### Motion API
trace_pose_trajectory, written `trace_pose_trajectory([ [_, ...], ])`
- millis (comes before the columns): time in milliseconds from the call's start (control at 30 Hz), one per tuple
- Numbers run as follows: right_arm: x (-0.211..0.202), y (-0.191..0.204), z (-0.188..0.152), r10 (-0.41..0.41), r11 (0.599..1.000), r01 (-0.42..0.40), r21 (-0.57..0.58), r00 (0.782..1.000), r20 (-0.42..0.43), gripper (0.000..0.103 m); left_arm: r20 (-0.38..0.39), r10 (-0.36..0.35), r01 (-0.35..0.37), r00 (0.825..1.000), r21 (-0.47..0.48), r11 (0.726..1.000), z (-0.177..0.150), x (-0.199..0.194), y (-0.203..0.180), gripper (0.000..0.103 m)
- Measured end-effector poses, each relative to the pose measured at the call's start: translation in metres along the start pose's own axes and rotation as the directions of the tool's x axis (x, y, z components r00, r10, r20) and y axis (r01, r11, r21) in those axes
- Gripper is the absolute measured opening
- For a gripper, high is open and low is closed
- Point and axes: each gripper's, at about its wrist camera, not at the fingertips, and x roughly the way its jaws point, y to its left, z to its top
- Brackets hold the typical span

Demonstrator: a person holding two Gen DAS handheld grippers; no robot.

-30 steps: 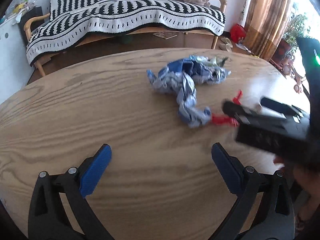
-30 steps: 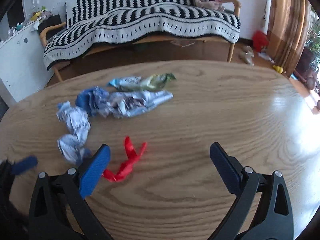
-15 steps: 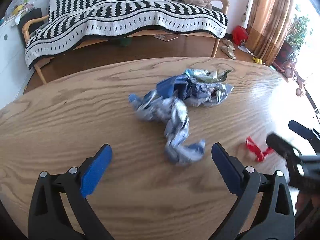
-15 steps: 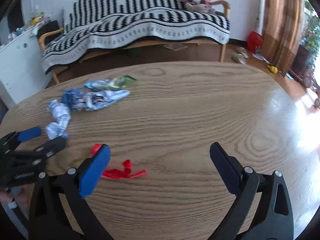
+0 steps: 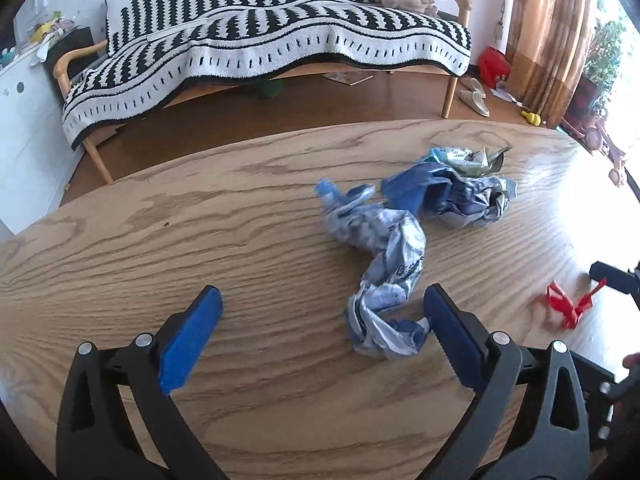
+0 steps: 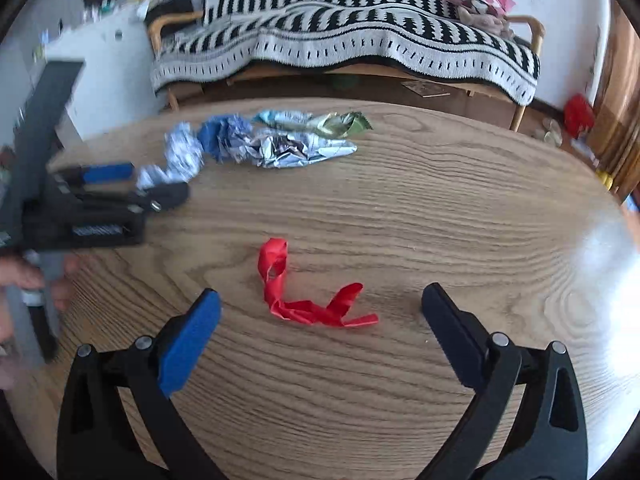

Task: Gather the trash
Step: 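Grasp the blue-white crumpled wrapper with the left gripper while the right gripper grasps the red wrapper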

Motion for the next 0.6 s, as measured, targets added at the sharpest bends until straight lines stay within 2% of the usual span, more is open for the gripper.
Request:
trace_pose_trajectory([
  [600,0.0063,-0.0039,0.0008,0.006,1.000,-0.006,-0.002,1.000,0.000,0.098,0.000,-0.010,0.010,1.000,0.027,1.000,-0.0048,-0.0017,-0.0002,0.097],
])
